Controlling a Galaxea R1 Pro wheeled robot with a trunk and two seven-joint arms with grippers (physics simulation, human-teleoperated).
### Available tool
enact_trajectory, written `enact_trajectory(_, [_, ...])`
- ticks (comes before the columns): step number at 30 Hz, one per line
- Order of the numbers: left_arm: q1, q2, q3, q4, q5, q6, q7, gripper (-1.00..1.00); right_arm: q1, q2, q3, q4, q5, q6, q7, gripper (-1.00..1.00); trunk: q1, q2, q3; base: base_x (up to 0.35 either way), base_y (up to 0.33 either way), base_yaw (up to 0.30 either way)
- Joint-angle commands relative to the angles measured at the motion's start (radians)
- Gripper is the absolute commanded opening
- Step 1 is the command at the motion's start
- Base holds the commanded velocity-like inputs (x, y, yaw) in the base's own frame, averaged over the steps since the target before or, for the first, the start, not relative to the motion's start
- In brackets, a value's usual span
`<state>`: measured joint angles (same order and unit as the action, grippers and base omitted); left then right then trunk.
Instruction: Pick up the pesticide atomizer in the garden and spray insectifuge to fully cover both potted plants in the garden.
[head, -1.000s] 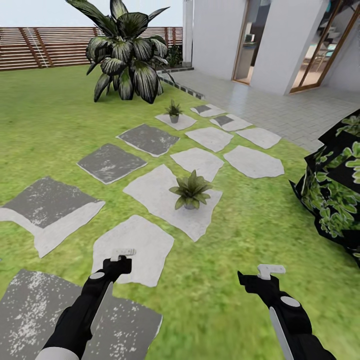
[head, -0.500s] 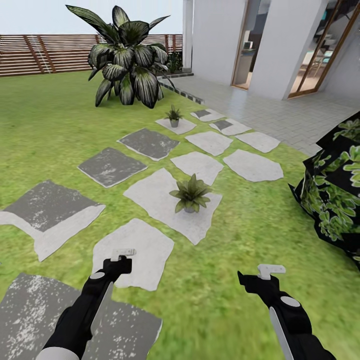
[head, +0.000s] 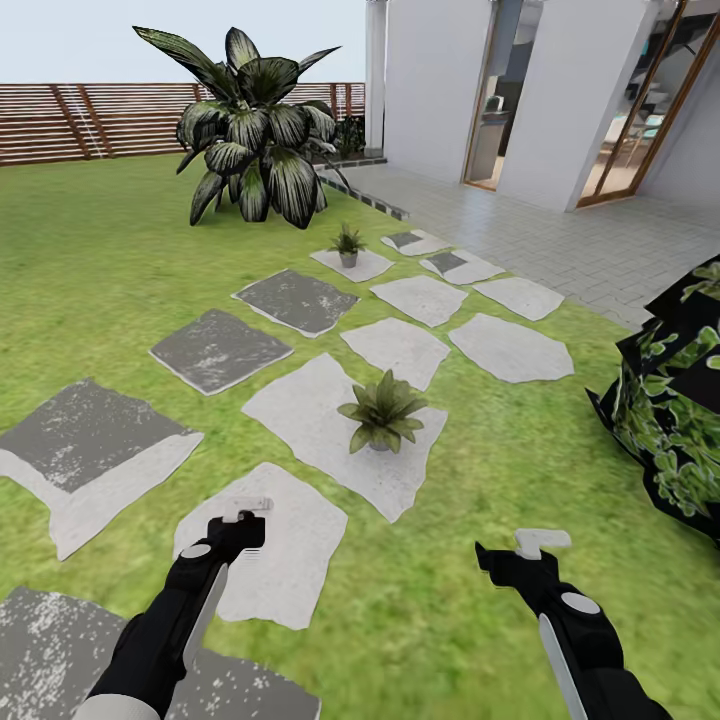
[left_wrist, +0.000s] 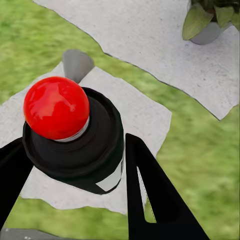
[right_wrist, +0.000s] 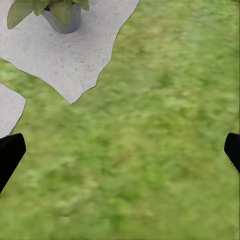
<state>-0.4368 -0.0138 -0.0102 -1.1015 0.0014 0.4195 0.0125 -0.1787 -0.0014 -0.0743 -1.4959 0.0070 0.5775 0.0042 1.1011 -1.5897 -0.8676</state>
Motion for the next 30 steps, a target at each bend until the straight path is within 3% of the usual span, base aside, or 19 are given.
enact_trajectory(1, [0.000, 0.000, -0.001, -0.001, 0.000, 0.005, 0.001, -1.00, -0.001, 0.000, 0.000, -0.001, 0.001, 0.005, 0.000, 1.00, 0.001, 0.000, 0.001, 0.339, 0.000, 0.000])
enact_trajectory(16, [0.000, 0.000, -0.001, -0.001, 0.000, 0.005, 0.001, -1.00, -0.001, 0.000, 0.000, -0.001, 0.001, 0.005, 0.000, 1.00, 0.001, 0.000, 0.002, 0.340, 0.000, -0.008])
enact_trajectory(24, [0.000, 0.000, 0.000, -0.001, 0.000, 0.005, 0.001, -1.00, -0.001, 0.000, 0.000, -0.001, 0.001, 0.005, 0.000, 1.00, 0.001, 0.000, 0.003, 0.340, 0.000, -0.250])
enact_trajectory(30, [0.000, 0.000, -0.001, -0.001, 0.000, 0.005, 0.001, -1.00, -0.001, 0.000, 0.001, -0.001, 0.001, 0.005, 0.000, 1.00, 0.001, 0.000, 0.003, 0.340, 0.000, -0.050])
